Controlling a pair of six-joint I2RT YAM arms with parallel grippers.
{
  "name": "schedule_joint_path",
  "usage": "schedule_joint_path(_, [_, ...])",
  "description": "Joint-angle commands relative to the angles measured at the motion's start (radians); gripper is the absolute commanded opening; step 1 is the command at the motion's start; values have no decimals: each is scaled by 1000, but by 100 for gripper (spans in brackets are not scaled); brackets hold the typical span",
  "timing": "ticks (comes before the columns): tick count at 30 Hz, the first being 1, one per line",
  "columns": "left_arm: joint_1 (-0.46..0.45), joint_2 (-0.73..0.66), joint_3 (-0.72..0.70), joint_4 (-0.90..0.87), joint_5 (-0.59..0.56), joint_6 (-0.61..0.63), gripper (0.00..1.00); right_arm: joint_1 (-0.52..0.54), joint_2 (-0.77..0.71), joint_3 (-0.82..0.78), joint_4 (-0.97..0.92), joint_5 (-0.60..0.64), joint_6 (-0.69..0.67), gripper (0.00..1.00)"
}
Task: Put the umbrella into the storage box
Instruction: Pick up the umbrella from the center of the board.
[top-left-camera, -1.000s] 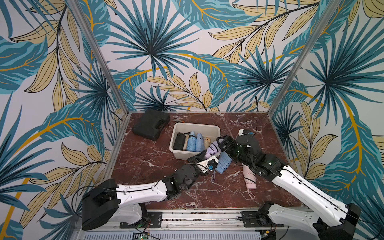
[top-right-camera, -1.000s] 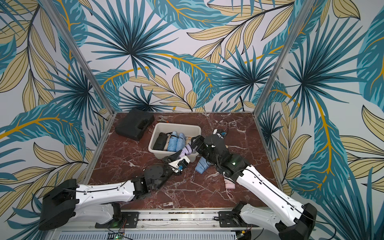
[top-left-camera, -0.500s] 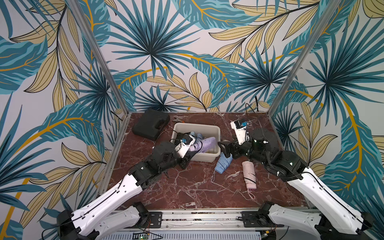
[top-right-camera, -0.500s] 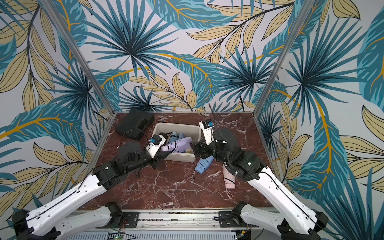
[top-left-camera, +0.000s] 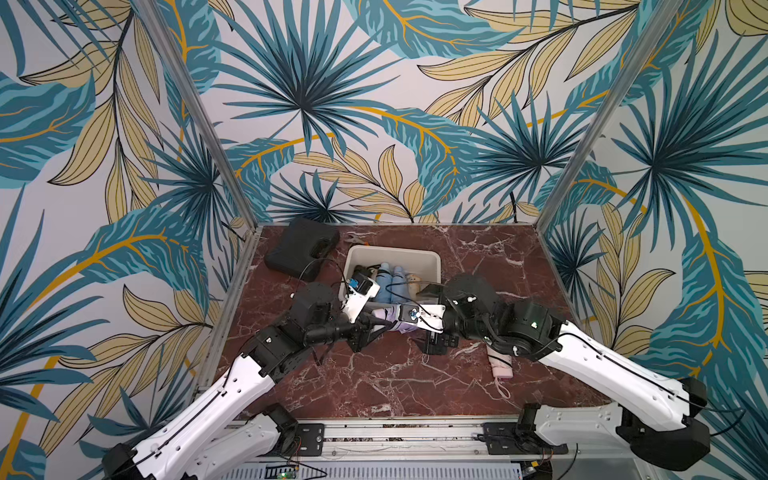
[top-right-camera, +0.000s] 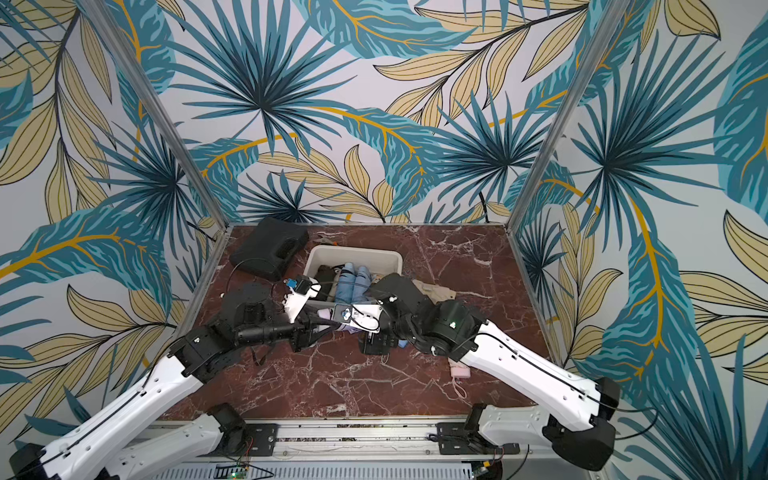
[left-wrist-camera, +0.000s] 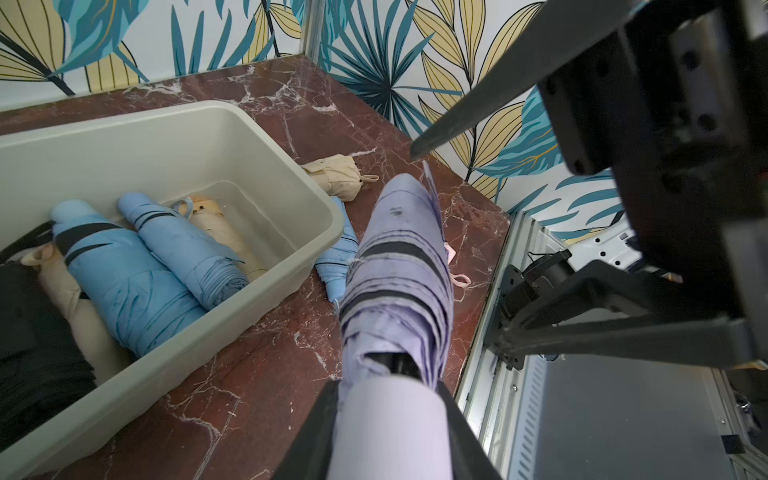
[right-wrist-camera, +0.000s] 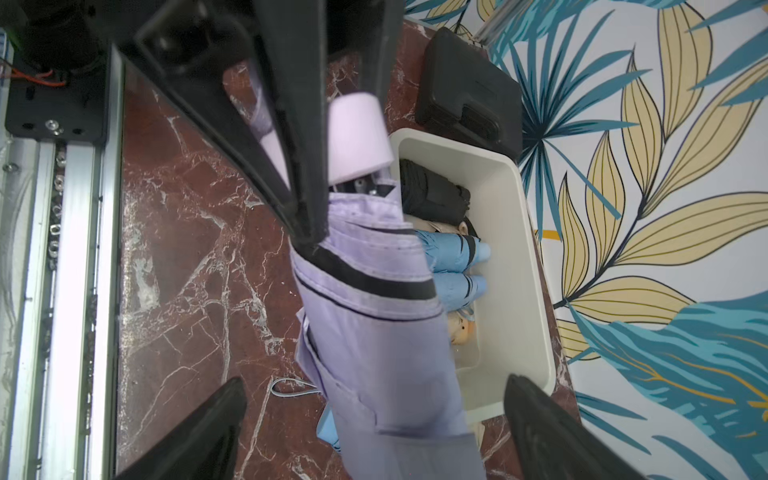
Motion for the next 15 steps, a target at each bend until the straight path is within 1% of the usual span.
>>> schedule_joint_path(1, [8, -22, -5, 82, 64, -26, 0, 11, 20, -38, 74, 2, -119, 99])
schedule_joint_path(5, [9, -35, -16, 97, 73, -43, 0, 33, 64, -39, 89, 31, -169, 99])
schedule_joint_path(7, [9, -44, -25, 110, 67, -57, 0, 41, 80, -52, 127, 54, -174, 99])
schedule_joint_path(15, [11, -53, -33, 128, 78, -102, 0, 48, 94, -88, 212, 80, -199, 73])
